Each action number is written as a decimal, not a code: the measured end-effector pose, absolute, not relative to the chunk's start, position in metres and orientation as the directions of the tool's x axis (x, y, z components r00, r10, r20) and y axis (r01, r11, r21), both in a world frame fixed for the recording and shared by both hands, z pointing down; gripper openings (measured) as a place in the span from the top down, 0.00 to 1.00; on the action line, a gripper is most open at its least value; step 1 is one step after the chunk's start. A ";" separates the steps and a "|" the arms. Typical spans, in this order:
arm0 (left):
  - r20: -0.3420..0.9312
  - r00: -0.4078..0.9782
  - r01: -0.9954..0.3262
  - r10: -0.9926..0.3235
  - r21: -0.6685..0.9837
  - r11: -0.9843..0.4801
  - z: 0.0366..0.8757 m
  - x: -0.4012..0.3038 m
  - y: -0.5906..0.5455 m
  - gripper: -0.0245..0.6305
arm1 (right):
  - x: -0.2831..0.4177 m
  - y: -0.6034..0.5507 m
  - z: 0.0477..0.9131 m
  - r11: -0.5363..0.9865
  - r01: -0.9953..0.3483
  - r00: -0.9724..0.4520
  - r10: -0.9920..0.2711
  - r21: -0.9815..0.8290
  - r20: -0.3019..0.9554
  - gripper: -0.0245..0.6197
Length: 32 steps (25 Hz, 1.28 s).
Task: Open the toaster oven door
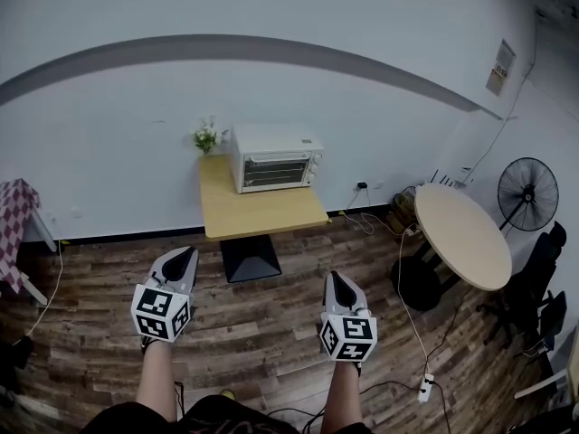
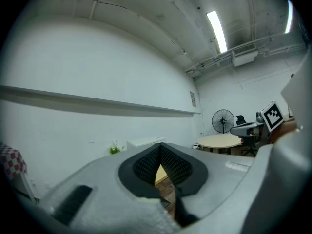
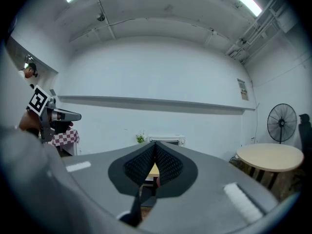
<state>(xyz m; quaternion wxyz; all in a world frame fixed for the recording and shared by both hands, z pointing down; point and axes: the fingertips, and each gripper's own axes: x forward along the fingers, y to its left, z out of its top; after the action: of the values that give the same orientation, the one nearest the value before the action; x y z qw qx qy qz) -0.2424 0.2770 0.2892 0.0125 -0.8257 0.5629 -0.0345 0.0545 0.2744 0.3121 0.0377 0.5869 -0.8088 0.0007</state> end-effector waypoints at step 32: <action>0.085 0.464 -0.879 -0.882 -0.081 -0.470 0.314 -0.253 0.144 0.96 | 0.017 0.166 0.333 0.272 -0.960 -0.265 -0.960 0.072 0.092 0.95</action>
<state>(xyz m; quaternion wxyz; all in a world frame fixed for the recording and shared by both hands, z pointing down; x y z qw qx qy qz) -0.2527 0.1445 0.3140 0.0128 -0.8556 0.5144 -0.0571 0.0168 0.1658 0.3332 0.0585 0.6033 -0.7953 -0.0006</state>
